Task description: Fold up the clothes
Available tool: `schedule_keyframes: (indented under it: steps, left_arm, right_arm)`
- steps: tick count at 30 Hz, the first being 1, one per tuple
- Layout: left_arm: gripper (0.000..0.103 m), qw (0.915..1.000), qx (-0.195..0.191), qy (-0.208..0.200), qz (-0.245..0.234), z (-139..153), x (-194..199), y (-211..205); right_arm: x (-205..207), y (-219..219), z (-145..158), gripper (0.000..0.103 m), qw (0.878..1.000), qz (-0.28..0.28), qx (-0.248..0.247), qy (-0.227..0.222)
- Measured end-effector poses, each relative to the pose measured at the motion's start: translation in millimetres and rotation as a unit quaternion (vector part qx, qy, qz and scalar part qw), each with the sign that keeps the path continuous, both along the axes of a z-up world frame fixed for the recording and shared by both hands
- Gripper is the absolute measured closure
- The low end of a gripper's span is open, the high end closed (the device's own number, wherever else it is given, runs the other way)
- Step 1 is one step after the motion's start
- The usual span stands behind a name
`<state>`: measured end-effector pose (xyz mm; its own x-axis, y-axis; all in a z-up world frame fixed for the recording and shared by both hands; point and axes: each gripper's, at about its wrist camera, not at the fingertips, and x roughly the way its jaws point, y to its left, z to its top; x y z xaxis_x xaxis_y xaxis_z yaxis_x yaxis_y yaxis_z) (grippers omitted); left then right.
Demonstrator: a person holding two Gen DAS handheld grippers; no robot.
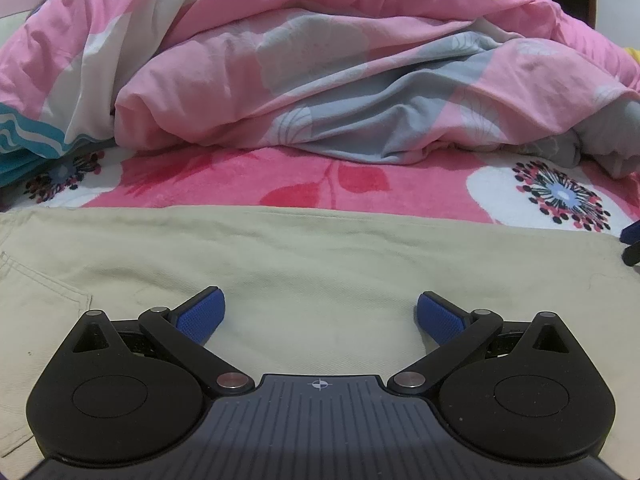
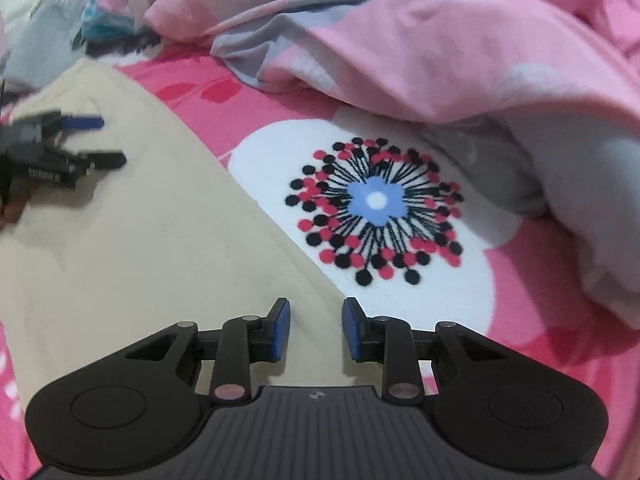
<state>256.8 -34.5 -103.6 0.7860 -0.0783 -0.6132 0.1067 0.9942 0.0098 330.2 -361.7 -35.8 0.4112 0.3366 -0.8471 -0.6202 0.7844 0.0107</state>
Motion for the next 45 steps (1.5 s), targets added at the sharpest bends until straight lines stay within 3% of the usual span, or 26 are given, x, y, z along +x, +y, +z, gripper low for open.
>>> schedule_keyframes:
  steps: [7, 9, 12, 14, 21, 29, 33, 36, 37, 39, 41, 43, 45]
  left_arm:
    - [0.000, 1.0000, 0.002, 0.000, -0.001, 0.0, -0.3, -0.2]
    - [0.000, 1.0000, 0.002, 0.001, -0.001, -0.1, -0.2, -0.2]
    - [0.000, 1.0000, 0.001, 0.001, -0.001, -0.1, -0.1, -0.1]
    - [0.000, 1.0000, 0.000, 0.001, -0.001, 0.3, 0.0, 0.3]
    - [0.000, 1.0000, -0.009, -0.001, 0.001, 3.5, 0.1, 1.4]
    - [0.000, 0.9998, -0.020, -0.004, 0.003, 7.1, 0.1, 1.1]
    - [0.000, 0.9997, -0.025, -0.004, 0.004, 8.2, 0.2, 1.1]
    - [0.000, 0.9997, -0.026, -0.002, 0.005, 6.6, 0.5, 1.6]
    - [0.000, 0.9997, -0.026, -0.001, 0.005, 6.1, 0.6, 1.7]
    - [0.000, 0.9996, -0.026, 0.000, 0.005, 5.1, 0.8, 2.1]
    - [0.000, 0.9996, -0.027, 0.002, 0.005, 4.0, 1.0, 2.4]
    - [0.000, 0.9996, -0.027, 0.002, 0.006, 3.5, 1.0, 2.3]
    - [0.000, 0.9996, -0.027, 0.002, 0.006, 3.3, 1.2, 2.0]
  right_arm:
    - [1.7, 5.0, -1.5, 0.075, 1.000, -0.009, -0.009, 0.010]
    - [-2.3, 9.5, -0.5, 0.088, 1.000, -0.016, -0.010, 0.004]
    - [-13.7, 19.9, 1.7, 0.099, 0.999, -0.019, -0.038, -0.030]
    - [-22.0, 27.2, 3.2, 0.100, 0.997, -0.019, -0.059, -0.055]
    - [-43.1, 52.5, 6.3, 0.101, 0.981, -0.011, -0.139, -0.134]
    - [-38.9, 62.1, 11.9, 0.101, 0.969, -0.019, -0.172, -0.174]
    - [-32.7, 67.4, -13.5, 0.101, 0.966, -0.011, -0.196, -0.169]
    - [-34.3, 69.7, -28.6, 0.096, 0.958, -0.013, -0.209, -0.193]
    - [-35.5, 68.5, -29.1, 0.093, 0.957, -0.021, -0.208, -0.201]
    - [-37.6, 56.1, -19.1, 0.069, 0.955, -0.065, -0.196, -0.214]
    - [-42.7, 33.3, -1.9, 0.067, 0.953, -0.124, -0.165, -0.221]
    - [-55.3, -3.9, 20.1, 0.067, 0.952, -0.190, -0.092, -0.220]
    - [-73.7, -48.0, 36.0, 0.066, 0.939, -0.267, -0.029, -0.215]
